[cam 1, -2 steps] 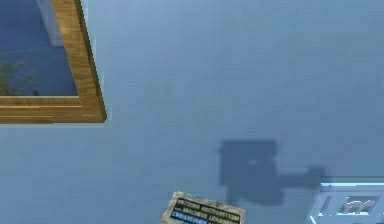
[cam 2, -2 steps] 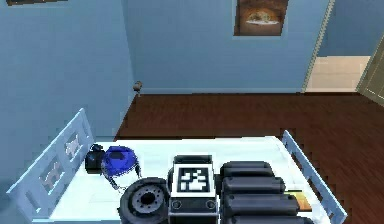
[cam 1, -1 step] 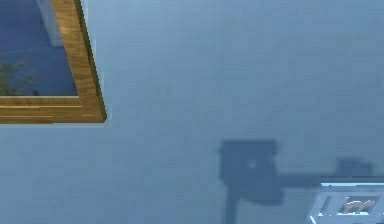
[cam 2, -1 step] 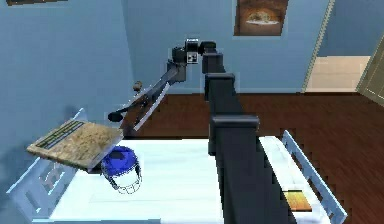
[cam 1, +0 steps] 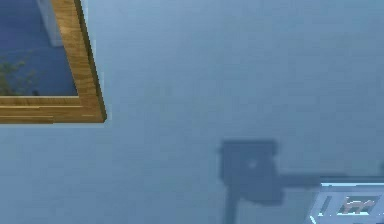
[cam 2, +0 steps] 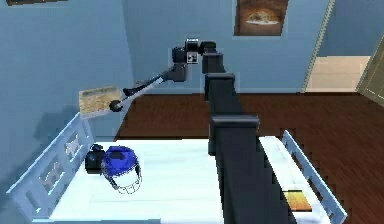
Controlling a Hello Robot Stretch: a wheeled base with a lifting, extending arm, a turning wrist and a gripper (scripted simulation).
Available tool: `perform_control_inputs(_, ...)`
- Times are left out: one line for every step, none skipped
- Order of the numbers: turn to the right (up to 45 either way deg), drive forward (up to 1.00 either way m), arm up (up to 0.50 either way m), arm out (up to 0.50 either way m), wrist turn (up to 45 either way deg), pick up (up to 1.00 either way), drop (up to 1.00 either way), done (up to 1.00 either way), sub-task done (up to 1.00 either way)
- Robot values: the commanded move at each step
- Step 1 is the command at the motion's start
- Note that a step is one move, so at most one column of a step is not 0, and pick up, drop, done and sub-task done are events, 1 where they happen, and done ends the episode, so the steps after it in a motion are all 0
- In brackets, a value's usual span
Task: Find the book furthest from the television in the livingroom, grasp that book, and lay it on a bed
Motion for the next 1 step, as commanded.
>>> perform_control_inputs(0.0, 0.00, 0.00, 0.00, 45.0, 0.00, 0.00, 0.00, 0.00)
